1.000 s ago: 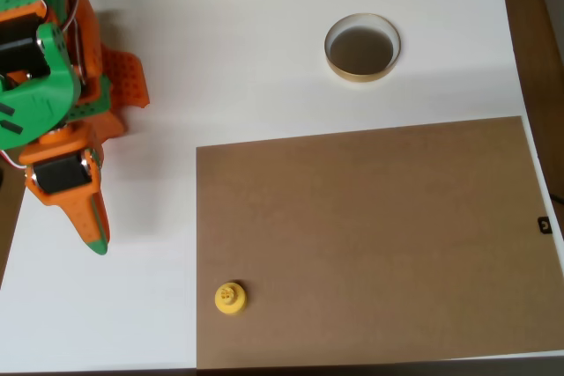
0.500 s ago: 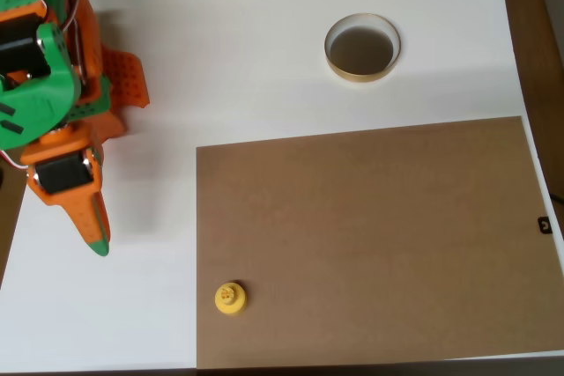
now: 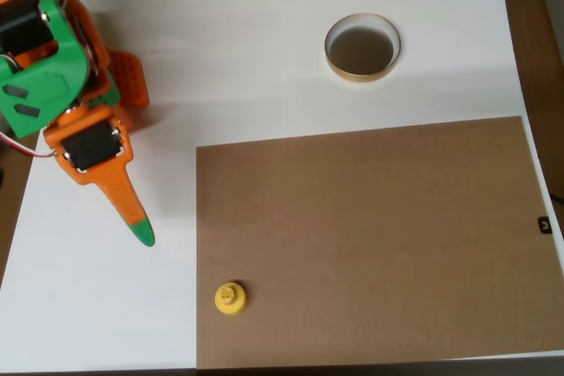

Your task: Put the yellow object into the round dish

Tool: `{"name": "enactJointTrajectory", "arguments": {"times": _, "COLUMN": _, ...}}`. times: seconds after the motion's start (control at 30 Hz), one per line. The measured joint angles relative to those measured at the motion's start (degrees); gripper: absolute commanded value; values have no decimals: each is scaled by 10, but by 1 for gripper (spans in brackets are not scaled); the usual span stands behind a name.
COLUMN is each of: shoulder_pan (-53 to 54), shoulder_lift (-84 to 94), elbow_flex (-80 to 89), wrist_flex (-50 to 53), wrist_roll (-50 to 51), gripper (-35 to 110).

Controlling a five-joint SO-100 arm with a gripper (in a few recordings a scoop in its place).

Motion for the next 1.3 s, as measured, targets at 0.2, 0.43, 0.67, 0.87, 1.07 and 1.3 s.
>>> {"name": "enactJointTrajectory", "arguments": {"times": 0.2, "shoulder_pan": 2, "shoulder_lift": -127, "elbow_flex": -67, "wrist_flex": -29, "wrist_roll": 0, "gripper": 20}}
{"name": "enactJointTrajectory", "arguments": {"times": 0.43, "shoulder_pan": -13, "shoulder_lift": -263, "elbow_flex": -148, "wrist_flex": -40, "wrist_roll": 7, "gripper": 21}}
{"name": "enactJointTrajectory", "arguments": {"times": 0.67, "shoulder_pan": -32, "shoulder_lift": -363, "elbow_flex": -207, "wrist_flex": -42, "wrist_roll": 11, "gripper": 8}}
{"name": "enactJointTrajectory", "arguments": {"times": 0.87, "shoulder_pan": -39, "shoulder_lift": -449, "elbow_flex": -252, "wrist_flex": -66, "wrist_roll": 27, "gripper": 6}}
{"name": "enactJointTrajectory", "arguments": {"times": 1.07, "shoulder_pan": -53, "shoulder_lift": -551, "elbow_flex": -301, "wrist_flex": -74, "wrist_roll": 30, "gripper": 18}}
{"name": "enactJointTrajectory", "arguments": {"times": 1.3, "shoulder_pan": -83, "shoulder_lift": -607, "elbow_flex": -311, "wrist_flex": -84, "wrist_roll": 30, "gripper": 24}}
